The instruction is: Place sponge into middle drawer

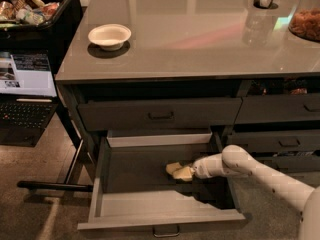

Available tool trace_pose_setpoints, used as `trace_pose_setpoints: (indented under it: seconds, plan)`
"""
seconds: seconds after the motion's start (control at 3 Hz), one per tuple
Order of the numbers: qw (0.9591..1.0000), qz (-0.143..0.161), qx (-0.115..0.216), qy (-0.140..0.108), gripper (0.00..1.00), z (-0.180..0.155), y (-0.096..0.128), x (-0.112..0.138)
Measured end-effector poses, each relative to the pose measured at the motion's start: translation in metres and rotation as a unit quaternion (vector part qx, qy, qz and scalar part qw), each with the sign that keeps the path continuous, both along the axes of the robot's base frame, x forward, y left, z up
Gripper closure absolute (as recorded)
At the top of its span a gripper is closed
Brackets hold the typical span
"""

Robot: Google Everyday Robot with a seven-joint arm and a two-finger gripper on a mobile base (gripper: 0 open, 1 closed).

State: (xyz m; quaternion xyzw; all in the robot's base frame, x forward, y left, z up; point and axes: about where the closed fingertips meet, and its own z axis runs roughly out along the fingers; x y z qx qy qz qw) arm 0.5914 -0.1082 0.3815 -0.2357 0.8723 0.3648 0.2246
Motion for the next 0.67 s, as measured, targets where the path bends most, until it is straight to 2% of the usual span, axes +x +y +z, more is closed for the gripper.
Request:
trace_pose_setpoints:
  seconds: [0.33,0.67]
  plan:
    - [0.9992,0.012,0.031,-0.019,0.36,0.0018,0.0042,0.0043]
    - [0.9983,0.023,0.045,-0.03,0.13,0.0052,0.0068,0.0062]
